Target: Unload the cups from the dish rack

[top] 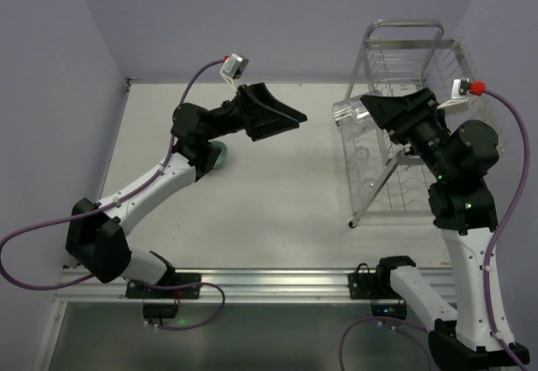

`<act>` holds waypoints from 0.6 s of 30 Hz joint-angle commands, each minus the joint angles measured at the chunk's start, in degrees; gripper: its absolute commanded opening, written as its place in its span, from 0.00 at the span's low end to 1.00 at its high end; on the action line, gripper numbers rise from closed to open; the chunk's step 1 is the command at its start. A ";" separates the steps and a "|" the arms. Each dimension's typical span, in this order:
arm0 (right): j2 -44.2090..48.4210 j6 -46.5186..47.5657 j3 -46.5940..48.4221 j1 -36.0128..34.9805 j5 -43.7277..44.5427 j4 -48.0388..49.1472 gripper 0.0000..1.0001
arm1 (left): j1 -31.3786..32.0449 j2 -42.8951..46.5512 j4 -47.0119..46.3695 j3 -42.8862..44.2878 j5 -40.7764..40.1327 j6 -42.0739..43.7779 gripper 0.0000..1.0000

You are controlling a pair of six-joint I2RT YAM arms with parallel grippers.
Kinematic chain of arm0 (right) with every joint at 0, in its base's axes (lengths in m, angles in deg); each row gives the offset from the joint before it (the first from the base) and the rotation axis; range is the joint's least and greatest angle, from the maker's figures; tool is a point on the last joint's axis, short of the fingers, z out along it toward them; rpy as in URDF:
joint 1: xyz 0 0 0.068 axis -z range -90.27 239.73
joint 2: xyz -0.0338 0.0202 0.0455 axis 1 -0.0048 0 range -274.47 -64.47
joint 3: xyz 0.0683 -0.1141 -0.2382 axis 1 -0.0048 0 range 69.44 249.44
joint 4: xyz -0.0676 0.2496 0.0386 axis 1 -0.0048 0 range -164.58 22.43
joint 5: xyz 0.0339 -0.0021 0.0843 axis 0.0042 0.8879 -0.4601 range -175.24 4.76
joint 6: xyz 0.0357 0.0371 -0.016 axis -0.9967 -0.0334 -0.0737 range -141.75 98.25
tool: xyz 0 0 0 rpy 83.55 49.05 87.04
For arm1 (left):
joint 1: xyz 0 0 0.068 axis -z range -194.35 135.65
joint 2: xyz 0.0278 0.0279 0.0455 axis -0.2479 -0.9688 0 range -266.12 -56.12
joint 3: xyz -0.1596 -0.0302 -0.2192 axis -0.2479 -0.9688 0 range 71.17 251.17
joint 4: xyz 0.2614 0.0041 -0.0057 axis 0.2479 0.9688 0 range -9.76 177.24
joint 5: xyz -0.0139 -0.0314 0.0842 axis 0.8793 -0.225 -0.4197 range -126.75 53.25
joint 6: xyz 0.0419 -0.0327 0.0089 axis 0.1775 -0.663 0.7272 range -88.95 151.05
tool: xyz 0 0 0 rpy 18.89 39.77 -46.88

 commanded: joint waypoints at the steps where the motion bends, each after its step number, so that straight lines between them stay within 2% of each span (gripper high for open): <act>1: 0.99 -6.55 -0.79 -2.97 -4.48 10.16 0.00 | 1.84 0.96 -6.73 -0.82 -1.59 -0.33 0.91; 18: 1.61 -6.03 -8.61 -11.67 -0.26 22.19 0.00 | 7.11 -1.67 -7.17 0.32 -9.58 -2.44 0.91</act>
